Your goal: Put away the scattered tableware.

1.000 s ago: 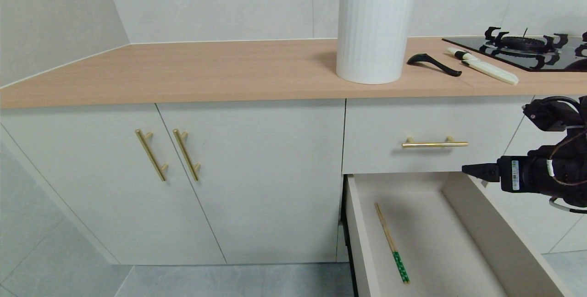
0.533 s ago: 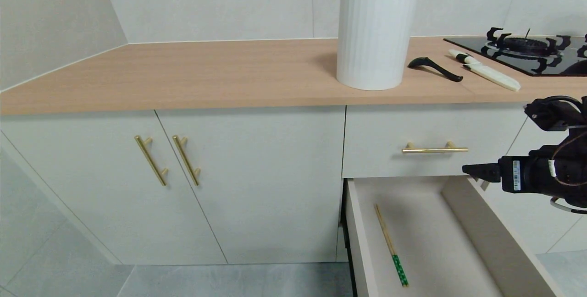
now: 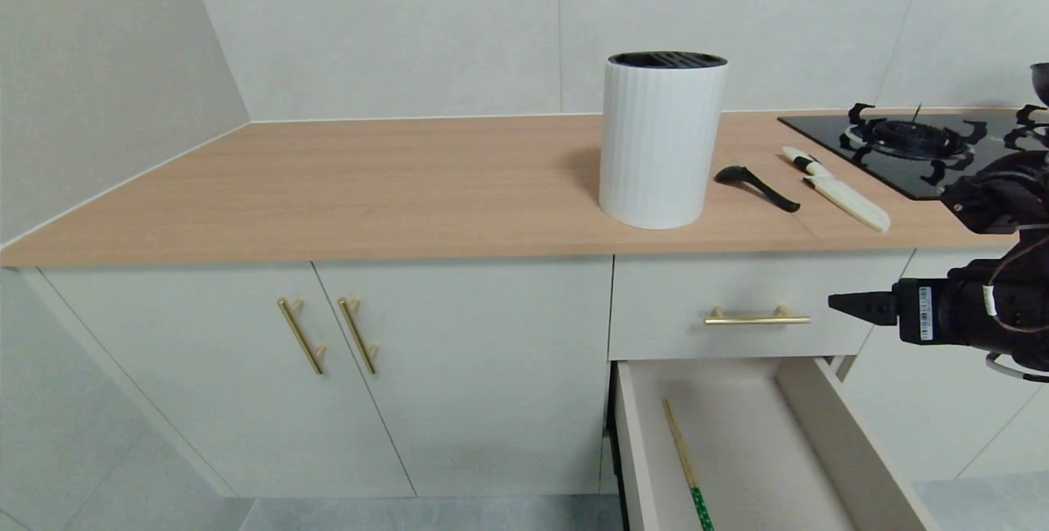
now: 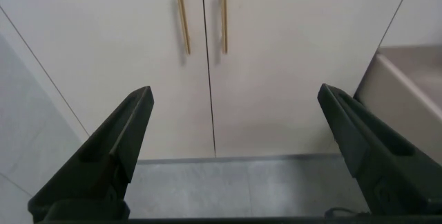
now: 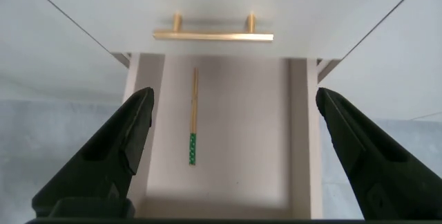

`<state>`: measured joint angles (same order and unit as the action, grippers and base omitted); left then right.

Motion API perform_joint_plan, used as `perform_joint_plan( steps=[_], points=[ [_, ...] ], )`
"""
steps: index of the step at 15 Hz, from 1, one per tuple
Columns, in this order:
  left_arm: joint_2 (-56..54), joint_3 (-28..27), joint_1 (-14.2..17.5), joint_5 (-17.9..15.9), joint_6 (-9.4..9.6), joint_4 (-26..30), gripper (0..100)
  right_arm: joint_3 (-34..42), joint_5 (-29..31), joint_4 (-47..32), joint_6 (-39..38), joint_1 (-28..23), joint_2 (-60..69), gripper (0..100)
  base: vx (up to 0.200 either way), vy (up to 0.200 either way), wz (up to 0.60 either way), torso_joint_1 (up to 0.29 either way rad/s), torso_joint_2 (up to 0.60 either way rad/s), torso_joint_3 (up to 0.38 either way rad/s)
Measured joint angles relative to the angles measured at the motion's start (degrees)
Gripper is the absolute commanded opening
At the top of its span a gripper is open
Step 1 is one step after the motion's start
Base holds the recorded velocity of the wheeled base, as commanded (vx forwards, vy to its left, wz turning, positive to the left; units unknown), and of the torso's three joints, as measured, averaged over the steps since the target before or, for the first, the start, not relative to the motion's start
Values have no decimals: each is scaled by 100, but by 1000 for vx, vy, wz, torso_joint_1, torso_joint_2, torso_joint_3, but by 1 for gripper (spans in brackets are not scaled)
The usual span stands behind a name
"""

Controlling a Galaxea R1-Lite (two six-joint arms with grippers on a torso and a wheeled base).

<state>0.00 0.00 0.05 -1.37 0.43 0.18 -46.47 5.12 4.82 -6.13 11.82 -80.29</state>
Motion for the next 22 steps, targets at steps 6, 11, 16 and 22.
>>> perform_joint_plan(
  steps=[6, 11, 16, 22],
  points=[
    [0, 0, 2, 0, 1, 0, 100, 48, -33, -4, 112, 0, -2, 100, 0, 0, 0, 201, -482, -290],
    [0, 0, 2, 2, 1, 0, 100, 61, -55, 2, 112, 10, -11, 100, 0, 0, 0, 187, -436, -240],
    [0, 0, 2, -2, 1, 0, 100, 4, -219, 679, 360, -33, -286, 100, 0, 0, 0, 19, -41, -22],
    [0, 0, 2, 0, 1, 0, 100, -1231, -834, 1904, 935, -439, -1949, 100, 0, 0, 0, 0, 0, 0]
  ],
)
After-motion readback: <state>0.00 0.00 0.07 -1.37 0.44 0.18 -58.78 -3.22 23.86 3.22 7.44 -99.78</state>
